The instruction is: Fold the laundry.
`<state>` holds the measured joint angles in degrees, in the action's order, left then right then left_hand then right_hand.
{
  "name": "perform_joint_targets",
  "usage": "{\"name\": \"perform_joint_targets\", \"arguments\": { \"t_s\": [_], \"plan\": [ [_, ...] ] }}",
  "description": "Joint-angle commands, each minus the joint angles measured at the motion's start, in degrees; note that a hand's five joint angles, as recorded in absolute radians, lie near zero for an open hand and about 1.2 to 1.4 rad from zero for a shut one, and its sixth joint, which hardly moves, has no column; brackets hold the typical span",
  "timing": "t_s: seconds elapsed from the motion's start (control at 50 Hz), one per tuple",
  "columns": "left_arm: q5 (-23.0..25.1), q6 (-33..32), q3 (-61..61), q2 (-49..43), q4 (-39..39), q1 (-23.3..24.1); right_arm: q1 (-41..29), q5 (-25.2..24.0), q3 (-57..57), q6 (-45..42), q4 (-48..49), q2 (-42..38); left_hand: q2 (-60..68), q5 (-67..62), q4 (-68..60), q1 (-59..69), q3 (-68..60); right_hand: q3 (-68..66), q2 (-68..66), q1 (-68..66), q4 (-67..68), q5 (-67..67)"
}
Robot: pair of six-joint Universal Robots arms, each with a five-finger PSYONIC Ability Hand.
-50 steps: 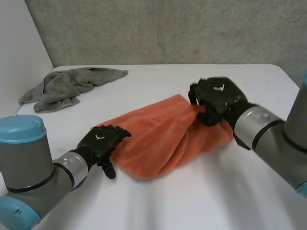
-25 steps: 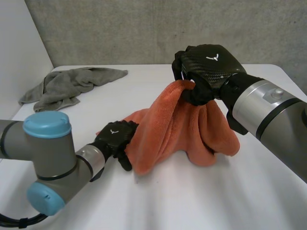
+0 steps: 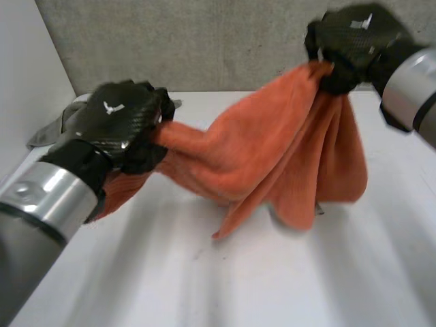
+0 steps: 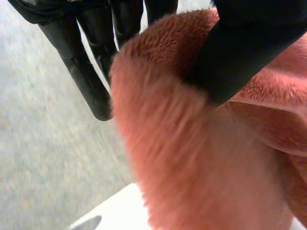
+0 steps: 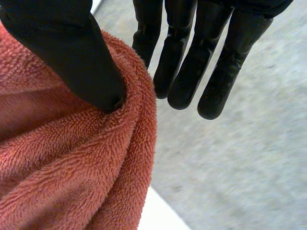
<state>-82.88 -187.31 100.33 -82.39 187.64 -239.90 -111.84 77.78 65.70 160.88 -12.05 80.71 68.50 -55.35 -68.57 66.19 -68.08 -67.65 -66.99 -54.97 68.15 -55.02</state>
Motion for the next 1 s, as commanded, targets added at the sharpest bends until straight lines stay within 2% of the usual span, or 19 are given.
{"name": "perform_joint_targets", "arguments": {
  "t_s": [0.02, 0.14, 0.18, 0.2, 0.26, 0.28, 0.36, 0.42, 0.5, 0.58, 0.64, 0.7, 0.8, 0.88, 1.0],
  "plan": [
    [-0.1, 1.2, -0.1, 2.7, -1.1, 1.5, 0.0, 1.7, -13.2, 0.0, -1.7, -6.3, 11.5, -14.7, -11.4, 13.8, -11.9, -12.3, -13.0, -25.0, 11.9, -15.0],
    [-0.3, 3.3, 0.5, -2.5, -0.9, 1.5, -1.0, 0.4, -21.8, -0.4, -4.2, -19.4, 11.5, -14.7, -11.4, 13.8, -11.9, -12.3, -13.0, -25.0, 11.9, -15.0],
    [-0.4, 3.4, 0.6, -6.2, -0.8, 1.4, -1.7, 0.0, -22.6, -0.4, -4.3, -22.4, 11.5, -14.7, -11.4, 13.8, -11.9, -0.7, -1.4, -13.4, 0.2, -3.3],
    [-0.5, 3.4, 0.5, -7.4, -0.8, 1.3, -2.8, -0.9, -23.1, -0.4, -4.3, -25.2, 11.5, -14.7, -11.4, 13.8, -11.9, 15.4, 14.7, 2.7, -15.9, 12.7],
    [-0.6, 3.2, 0.0, -11.9, -0.8, 1.1, -4.7, -1.8, -23.5, -0.7, -4.1, -29.7, 11.5, -14.7, -11.4, 13.8, -11.9, 37.3, 36.6, 24.6, -37.8, 34.7],
    [-0.6, 3.2, -0.1, -12.9, -0.8, 1.0, -5.2, -1.8, -24.2, -0.8, -4.2, -32.3, 11.5, -14.7, -11.4, 13.8, -11.9, 57.4, 56.7, 44.7, -57.9, 54.7],
    [-0.7, 3.2, -0.9, -16.1, -0.8, -0.3, -6.0, 0.1, -26.4, -1.6, -4.8, -35.8, 11.5, -14.7, -11.4, 13.8, -11.9, 57.7, 57.0, 45.0, -58.1, 55.0],
    [-0.7, 3.4, -1.5, -17.1, -0.8, -1.7, -5.6, 2.2, -26.0, -1.1, -5.7, -34.6, 11.5, -14.7, -11.4, 13.8, -11.9, 57.7, 57.0, 45.0, -58.1, 55.0],
    [-0.5, 3.2, -1.5, -17.1, -0.8, -3.6, -5.3, 5.3, -22.6, 0.2, -8.0, -28.5, 11.5, -14.7, -11.4, 13.8, -11.9, 57.7, 57.0, 45.0, -58.1, 55.0],
    [-0.4, 3.1, -1.8, -16.7, -0.8, -4.3, -2.3, 6.2, -13.2, 0.5, -10.5, -21.1, 11.5, -14.7, -11.4, 13.8, -11.9, 57.7, 57.0, 45.0, -58.1, 55.0],
    [-0.4, 3.1, -2.2, -16.6, -0.8, -4.4, 0.3, 5.0, -6.0, 0.7, -11.6, -18.7, 11.5, -14.7, -11.4, 13.8, -11.9, 57.7, 57.0, 45.0, -58.1, 55.0],
    [-0.4, 3.1, -2.2, -16.4, -0.8, -4.6, 1.5, 3.6, 0.3, 0.8, -11.7, -17.0, 11.5, -14.7, -11.4, 13.8, -11.9, 50.0, 49.4, 37.3, -50.5, 47.4],
    [-0.5, 3.1, -2.2, -16.3, -0.8, -4.5, 1.6, -1.8, 13.2, 2.7, -9.9, -14.1, 11.5, -14.7, -11.4, 13.8, -11.9, 40.9, 40.3, 28.2, -41.4, 38.3],
    [-0.4, 3.0, -2.0, -16.3, -0.7, -4.5, 1.5, -3.6, 18.3, 9.1, -3.2, -14.2, 11.5, -14.7, -11.4, 13.8, -11.9, 36.4, 35.7, 23.7, -36.9, 33.7],
    [-0.4, 3.1, -2.0, -16.4, -0.7, -4.6, 0.8, -4.3, 19.3, 17.0, 3.3, -17.8, 11.5, -14.7, -11.4, 13.8, -11.9, 36.2, 35.5, 23.5, -36.7, 33.6]
  ]
}}
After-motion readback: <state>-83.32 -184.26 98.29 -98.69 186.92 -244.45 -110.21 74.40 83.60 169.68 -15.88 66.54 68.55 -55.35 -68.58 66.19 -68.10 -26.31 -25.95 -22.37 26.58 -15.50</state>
